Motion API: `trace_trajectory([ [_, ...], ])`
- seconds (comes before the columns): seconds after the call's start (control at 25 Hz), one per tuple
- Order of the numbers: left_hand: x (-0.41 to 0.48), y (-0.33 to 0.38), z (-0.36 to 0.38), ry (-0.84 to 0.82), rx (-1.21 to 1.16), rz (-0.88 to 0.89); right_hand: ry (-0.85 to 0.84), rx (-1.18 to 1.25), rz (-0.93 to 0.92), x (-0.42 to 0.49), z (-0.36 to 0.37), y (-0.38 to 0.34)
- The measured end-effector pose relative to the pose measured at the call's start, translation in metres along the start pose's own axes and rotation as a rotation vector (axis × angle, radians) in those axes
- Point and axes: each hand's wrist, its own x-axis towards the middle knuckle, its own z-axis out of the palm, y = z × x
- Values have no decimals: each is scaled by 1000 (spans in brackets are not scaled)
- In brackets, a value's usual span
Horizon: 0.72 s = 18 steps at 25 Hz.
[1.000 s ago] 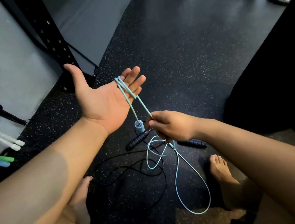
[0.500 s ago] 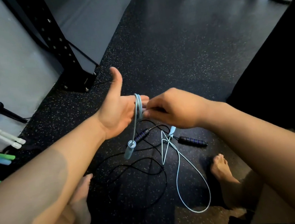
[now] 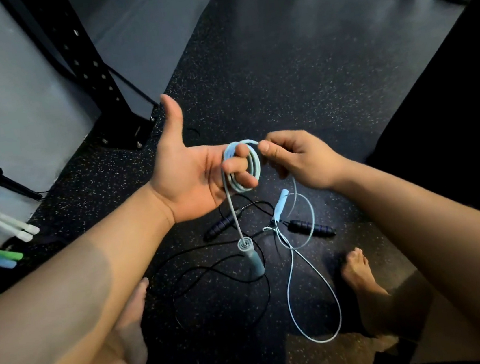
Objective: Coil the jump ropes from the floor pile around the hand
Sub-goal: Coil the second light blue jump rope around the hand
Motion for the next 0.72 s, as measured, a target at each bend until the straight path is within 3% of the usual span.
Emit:
trace_trajectory([
  [0.16,-1,4,0,53,-293,221,-112,14,154,-9,27,10],
  [0.28,-3,11,-6,118,-298,368,-261,-82,194,-14,43,11],
  [0.48,-3,19,-11,207,-305,504,-379,-322,105,-16,49,-3],
  [0.6,7,12,-16,386,-8,436,-351,-392,-45,-18,45,-16],
  [0.72,16,-3,-23,506,467,190,-279,-443,-199,-13,37,-23],
])
